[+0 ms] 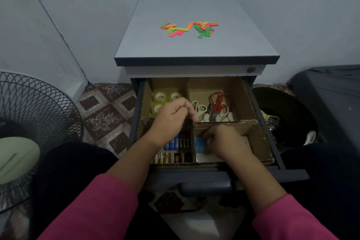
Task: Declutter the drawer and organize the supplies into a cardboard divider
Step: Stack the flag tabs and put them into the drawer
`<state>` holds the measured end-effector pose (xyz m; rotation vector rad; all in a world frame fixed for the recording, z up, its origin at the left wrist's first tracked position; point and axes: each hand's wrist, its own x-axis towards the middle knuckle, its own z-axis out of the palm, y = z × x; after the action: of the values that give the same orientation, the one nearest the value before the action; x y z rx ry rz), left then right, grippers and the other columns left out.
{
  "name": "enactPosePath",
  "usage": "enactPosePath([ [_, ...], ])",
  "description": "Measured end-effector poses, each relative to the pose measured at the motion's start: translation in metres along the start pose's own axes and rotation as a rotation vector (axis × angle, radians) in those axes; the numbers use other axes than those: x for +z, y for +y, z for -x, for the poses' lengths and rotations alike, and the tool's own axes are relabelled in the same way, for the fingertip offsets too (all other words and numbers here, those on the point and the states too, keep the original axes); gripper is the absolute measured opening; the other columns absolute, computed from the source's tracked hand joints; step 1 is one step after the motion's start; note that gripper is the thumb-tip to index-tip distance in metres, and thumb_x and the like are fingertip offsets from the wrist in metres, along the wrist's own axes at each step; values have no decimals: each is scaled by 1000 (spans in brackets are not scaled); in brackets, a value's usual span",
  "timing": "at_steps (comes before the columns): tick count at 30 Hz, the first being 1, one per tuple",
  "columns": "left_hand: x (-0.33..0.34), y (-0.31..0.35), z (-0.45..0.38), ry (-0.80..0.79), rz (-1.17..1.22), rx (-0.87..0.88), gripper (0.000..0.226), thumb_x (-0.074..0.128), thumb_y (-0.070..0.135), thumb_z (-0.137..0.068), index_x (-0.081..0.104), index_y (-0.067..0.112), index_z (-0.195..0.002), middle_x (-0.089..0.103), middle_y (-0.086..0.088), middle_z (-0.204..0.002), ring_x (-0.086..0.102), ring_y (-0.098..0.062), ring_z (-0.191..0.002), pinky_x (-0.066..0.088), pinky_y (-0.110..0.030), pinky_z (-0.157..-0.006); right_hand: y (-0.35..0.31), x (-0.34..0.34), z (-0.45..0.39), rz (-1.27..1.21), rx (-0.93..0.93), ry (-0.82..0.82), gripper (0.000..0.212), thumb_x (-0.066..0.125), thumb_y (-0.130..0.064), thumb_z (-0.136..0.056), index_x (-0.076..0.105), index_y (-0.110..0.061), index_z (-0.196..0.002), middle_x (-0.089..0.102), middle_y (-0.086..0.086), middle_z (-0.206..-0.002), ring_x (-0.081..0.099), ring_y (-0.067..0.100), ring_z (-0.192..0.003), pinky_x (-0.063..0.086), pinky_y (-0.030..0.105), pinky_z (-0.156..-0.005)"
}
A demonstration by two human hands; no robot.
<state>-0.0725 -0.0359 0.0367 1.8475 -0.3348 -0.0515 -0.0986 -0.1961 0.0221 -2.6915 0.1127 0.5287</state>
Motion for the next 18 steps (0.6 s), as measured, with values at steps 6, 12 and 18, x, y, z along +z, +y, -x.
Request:
enactPosePath([
  [6, 0, -1, 0, 1, -8, 7, 31, 39, -2, -91, 62, 13, -76, 71, -4, -78, 62, -11, -83, 39, -9, -68, -7, -2, -5, 79, -7, -103, 50, 73, -24, -82, 59, -26, -129, 58, 4, -127, 56, 21, -115, 50, 32, -94],
  [12, 1, -1, 0, 2, -2, 4, 33, 39, -2, -91, 62, 16, -74, 71, -4, -78, 62, -11, -83, 39, -9, -68, -3, 4, -3, 52, -37, 1, 49, 76, -23, -77, 63, -26, -124, 62, 3, -118, 59, 20, -108, 49, 29, -84],
  [18, 0, -3, -1, -5, -6, 5, 34, 39, -3, -90, 62, 17, -74, 71, -4, -77, 62, -10, -81, 39, -11, -68, 0, 6, -3, 82, -45, 37, 37, 73, -17, -78, 68, -24, -115, 63, 3, -119, 59, 20, -108, 50, 29, -84],
])
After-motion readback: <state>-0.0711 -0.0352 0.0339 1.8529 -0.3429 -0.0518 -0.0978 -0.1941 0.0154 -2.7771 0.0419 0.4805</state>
